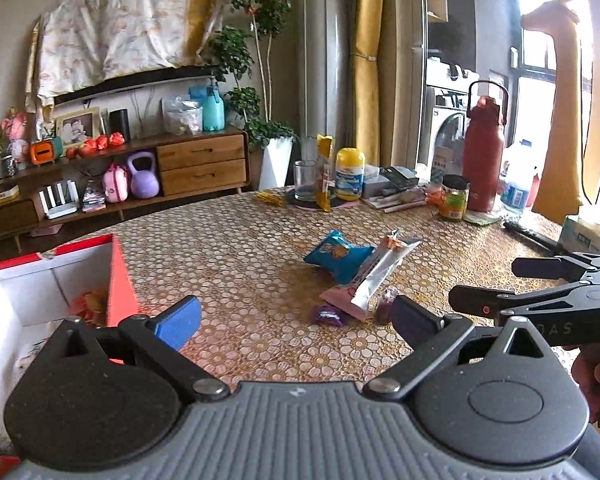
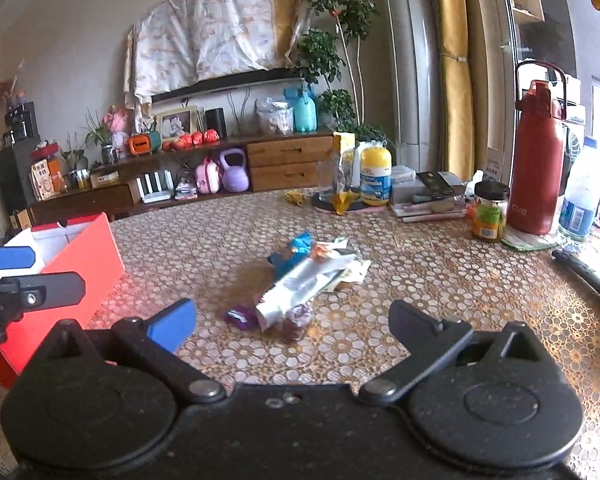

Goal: Organize snacks
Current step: 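Move both tools back over the remaining snacks on the table, then grasp the purple candy with left tool while right tool grasps the brown wrapped snack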

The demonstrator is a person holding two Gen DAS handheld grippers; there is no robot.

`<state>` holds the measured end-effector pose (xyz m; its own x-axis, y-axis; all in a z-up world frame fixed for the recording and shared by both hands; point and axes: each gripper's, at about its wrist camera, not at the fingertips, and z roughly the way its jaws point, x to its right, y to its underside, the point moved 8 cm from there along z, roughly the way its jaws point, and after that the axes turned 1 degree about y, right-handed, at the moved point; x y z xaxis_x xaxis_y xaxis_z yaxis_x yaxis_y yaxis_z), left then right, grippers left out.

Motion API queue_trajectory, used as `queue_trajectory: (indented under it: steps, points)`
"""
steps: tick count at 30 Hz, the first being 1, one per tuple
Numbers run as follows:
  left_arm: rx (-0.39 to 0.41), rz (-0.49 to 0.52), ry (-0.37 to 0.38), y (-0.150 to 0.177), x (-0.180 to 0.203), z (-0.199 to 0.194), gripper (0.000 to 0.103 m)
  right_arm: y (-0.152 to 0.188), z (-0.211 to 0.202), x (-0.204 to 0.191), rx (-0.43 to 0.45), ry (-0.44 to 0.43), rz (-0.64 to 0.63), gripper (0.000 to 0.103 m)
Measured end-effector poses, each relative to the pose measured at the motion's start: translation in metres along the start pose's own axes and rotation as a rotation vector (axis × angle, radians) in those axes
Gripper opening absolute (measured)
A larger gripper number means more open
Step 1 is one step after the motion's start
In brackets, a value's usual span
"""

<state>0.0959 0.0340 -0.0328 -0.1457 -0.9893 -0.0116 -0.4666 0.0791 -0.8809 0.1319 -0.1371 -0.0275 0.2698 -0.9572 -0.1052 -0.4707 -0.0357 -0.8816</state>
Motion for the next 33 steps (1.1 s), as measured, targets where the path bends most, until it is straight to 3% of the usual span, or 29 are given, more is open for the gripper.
queue_trajectory:
  steps: [21, 33]
  points:
    - [-0.083, 0.003, 0.049, 0.025, 0.006, 0.084, 0.102, 0.012, 0.069, 0.012, -0.083, 0.007, 0.007, 0.097]
    - [-0.122, -0.008, 0.040, 0.037, -0.005, 0.107, 0.102, 0.019, 0.111, 0.006, -0.144, -0.019, -0.007, 0.082]
